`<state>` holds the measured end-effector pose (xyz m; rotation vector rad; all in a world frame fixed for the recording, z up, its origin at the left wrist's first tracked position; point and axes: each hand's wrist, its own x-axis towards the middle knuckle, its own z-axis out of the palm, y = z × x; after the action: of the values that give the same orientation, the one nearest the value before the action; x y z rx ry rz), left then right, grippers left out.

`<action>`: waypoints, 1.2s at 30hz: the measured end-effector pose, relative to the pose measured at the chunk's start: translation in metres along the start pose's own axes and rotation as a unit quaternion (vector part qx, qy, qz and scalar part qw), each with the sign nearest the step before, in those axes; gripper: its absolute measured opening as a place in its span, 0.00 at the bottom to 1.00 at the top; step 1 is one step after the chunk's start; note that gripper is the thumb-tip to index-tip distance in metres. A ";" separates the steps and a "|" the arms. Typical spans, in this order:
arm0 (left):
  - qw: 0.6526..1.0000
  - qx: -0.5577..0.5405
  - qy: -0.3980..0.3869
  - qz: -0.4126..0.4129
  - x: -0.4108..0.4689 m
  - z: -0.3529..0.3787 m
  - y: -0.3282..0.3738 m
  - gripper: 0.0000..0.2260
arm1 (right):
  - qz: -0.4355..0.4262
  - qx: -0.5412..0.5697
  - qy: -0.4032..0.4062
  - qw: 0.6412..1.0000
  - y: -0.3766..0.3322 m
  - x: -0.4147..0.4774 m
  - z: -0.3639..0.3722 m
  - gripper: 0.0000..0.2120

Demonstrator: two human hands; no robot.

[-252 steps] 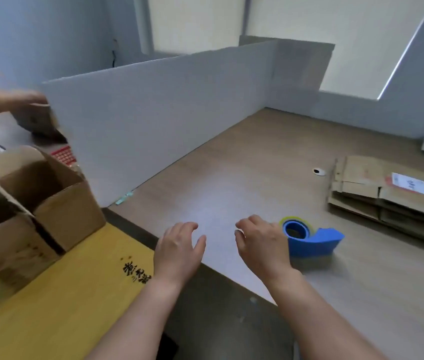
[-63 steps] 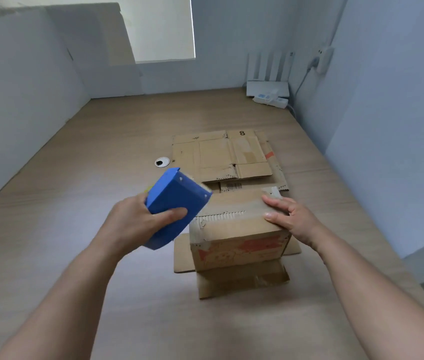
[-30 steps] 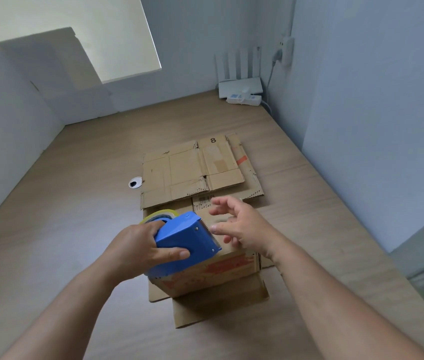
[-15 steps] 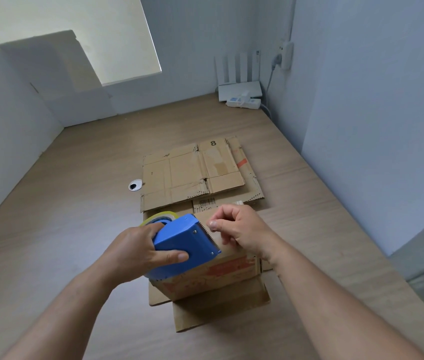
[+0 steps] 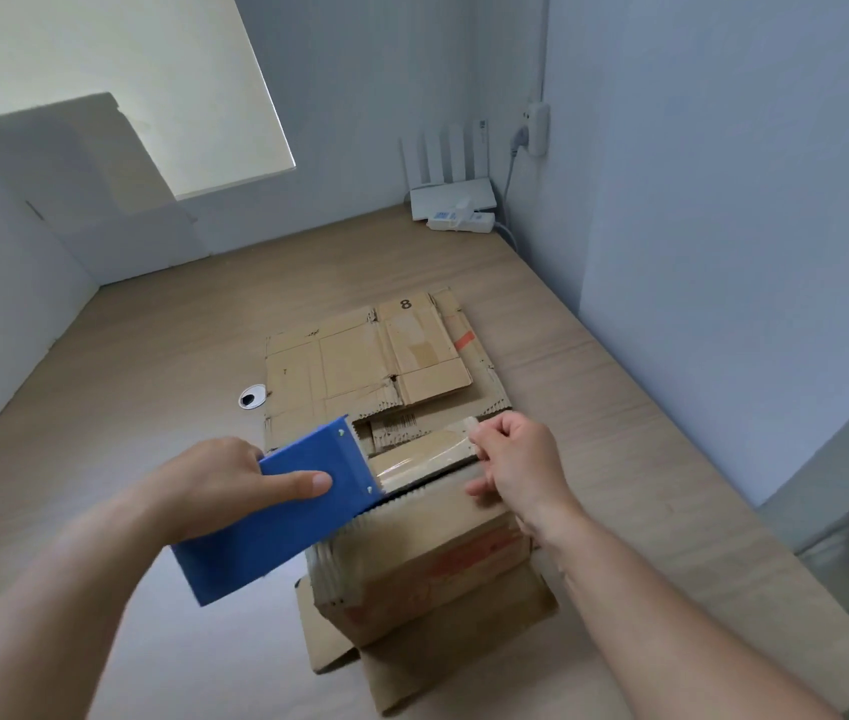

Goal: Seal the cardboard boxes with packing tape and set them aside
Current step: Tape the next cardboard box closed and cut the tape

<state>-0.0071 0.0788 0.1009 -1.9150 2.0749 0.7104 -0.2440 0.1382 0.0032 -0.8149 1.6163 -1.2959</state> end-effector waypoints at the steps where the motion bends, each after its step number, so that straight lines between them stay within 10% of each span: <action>1: 0.999 0.022 -0.017 -0.017 0.000 -0.001 0.000 0.35 | -0.007 -0.015 0.001 1.000 0.000 0.000 0.003 0.12; 13: 0.994 0.049 -0.077 -0.058 0.020 0.012 0.027 0.27 | -0.026 -0.156 0.034 0.987 -0.005 -0.003 -0.010 0.11; 21: 0.997 0.049 -0.048 -0.039 0.020 0.014 0.048 0.27 | 0.082 0.062 0.040 0.994 0.001 0.011 -0.021 0.09; 36: 0.994 0.052 -0.080 -0.058 0.023 0.014 0.067 0.25 | 0.064 -0.021 0.064 0.996 0.020 0.025 -0.029 0.09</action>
<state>-0.0775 0.0678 0.0904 -1.8392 1.8523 0.6906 -0.2800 0.1327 -0.0202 -0.6542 1.7723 -1.2481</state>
